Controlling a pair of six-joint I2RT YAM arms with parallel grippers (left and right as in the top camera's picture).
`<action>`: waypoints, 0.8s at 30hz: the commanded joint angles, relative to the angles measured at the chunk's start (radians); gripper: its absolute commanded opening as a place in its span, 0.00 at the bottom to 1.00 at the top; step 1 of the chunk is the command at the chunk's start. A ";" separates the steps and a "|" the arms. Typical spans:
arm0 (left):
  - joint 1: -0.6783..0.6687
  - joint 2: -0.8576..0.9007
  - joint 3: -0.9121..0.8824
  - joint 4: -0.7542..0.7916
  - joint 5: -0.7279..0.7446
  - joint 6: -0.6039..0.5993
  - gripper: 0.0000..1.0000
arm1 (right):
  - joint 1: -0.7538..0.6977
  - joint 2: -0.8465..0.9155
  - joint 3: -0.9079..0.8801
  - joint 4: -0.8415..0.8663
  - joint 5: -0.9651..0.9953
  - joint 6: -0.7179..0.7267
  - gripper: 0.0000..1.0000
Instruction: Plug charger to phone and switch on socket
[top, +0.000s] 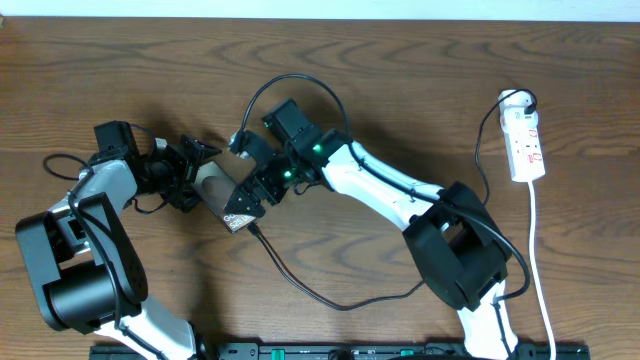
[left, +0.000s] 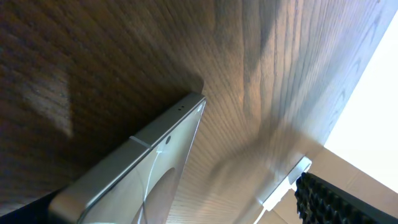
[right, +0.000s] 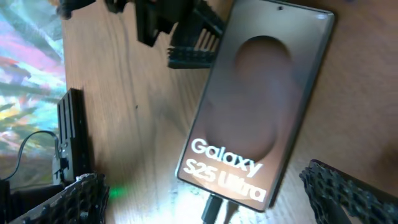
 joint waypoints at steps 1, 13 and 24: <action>0.008 0.125 -0.103 -0.077 -0.394 -0.001 1.00 | -0.011 0.013 0.020 -0.002 -0.014 -0.001 0.99; 0.008 0.124 -0.088 -0.161 -0.457 -0.006 1.00 | -0.017 0.013 0.020 -0.005 0.018 0.003 0.99; 0.008 0.123 -0.088 -0.191 -0.478 -0.017 1.00 | -0.025 0.013 0.020 -0.008 0.048 0.021 0.99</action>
